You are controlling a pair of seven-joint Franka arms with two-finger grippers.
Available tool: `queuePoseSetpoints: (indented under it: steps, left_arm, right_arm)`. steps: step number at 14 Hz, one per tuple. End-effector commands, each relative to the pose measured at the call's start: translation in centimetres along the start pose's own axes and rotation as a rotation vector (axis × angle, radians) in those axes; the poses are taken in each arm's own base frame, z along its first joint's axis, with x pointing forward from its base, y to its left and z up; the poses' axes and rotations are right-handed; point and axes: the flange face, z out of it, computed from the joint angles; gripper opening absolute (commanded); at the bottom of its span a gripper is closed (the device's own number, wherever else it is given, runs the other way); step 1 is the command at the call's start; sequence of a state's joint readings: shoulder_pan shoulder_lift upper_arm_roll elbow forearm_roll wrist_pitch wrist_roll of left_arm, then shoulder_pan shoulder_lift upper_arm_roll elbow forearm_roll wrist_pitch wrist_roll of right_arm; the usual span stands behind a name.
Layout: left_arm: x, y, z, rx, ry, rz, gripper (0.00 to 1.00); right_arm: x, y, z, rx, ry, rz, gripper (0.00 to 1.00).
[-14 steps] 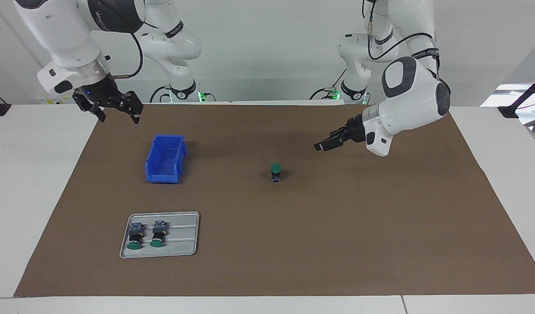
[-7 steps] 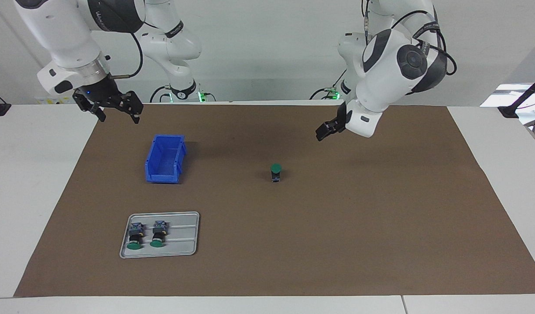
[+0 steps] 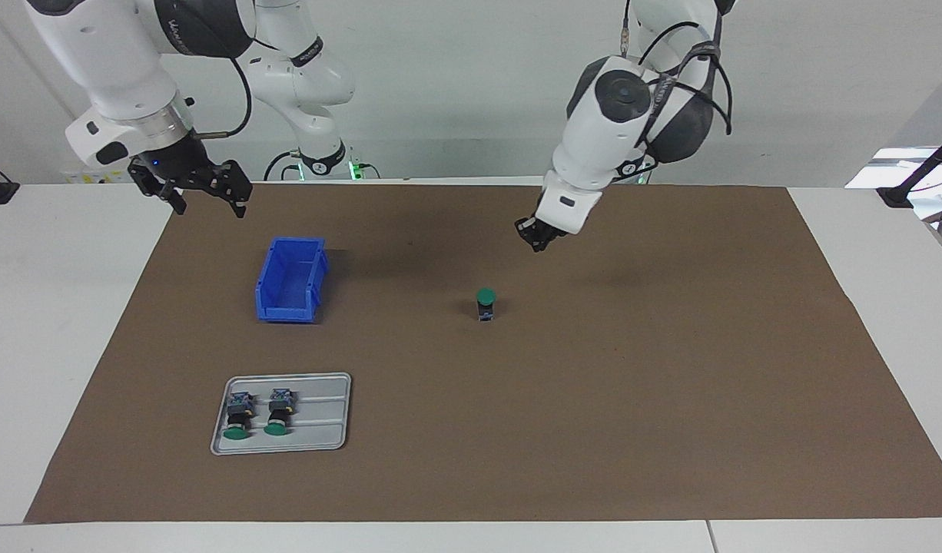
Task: Place and press button with both arms
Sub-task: 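Move the left gripper above the green button, then press down on the top of the green button with the left gripper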
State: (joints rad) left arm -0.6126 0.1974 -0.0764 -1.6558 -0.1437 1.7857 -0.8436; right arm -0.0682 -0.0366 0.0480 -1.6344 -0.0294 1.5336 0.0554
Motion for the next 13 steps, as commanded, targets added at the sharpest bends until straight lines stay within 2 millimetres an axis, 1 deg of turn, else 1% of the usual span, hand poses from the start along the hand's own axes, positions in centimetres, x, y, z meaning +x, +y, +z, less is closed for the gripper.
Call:
queuePoseSetpoints:
  steps: [1,2,4,5,6,7,11,13]
  left_arm:
    - [0.2,0.9,2.1,0.031,0.013,-0.034,0.0]
    - [0.6,1.8,3.4,0.019,0.026,-0.058,0.0]
    - [0.7,2.4,4.1,0.001,0.039,-0.054,0.0]
    - [0.9,3.5,6.4,0.023,0.022,-0.056,0.0]
    - [1.1,5.3,7.8,0.032,0.024,-0.077,0.0]
    - [1.9,6.2,8.2,0.03,0.027,-0.088,0.0]
    - [1.9,6.3,8.7,0.043,0.042,-0.11,0.0]
    - [2.5,6.5,8.8,0.012,0.065,-0.117,0.0]
  right_arm:
    - [-0.5,0.1,0.1,-0.002,-0.006,-0.023,0.99]
    - [-0.5,0.1,0.1,-0.002,-0.006,-0.023,0.99]
    - [-0.5,0.1,0.0,-0.002,-0.005,-0.023,0.99]
    - [-0.5,0.1,0.1,-0.002,-0.006,-0.023,0.99]
    - [-0.5,0.1,0.1,-0.002,-0.006,-0.023,0.99]
    - [-0.5,0.1,0.1,-0.002,-0.006,-0.023,0.99]
    - [-0.5,0.1,0.1,-0.002,-0.006,-0.023,0.99]
    - [-0.5,0.1,0.1,-0.002,-0.006,-0.023,0.99]
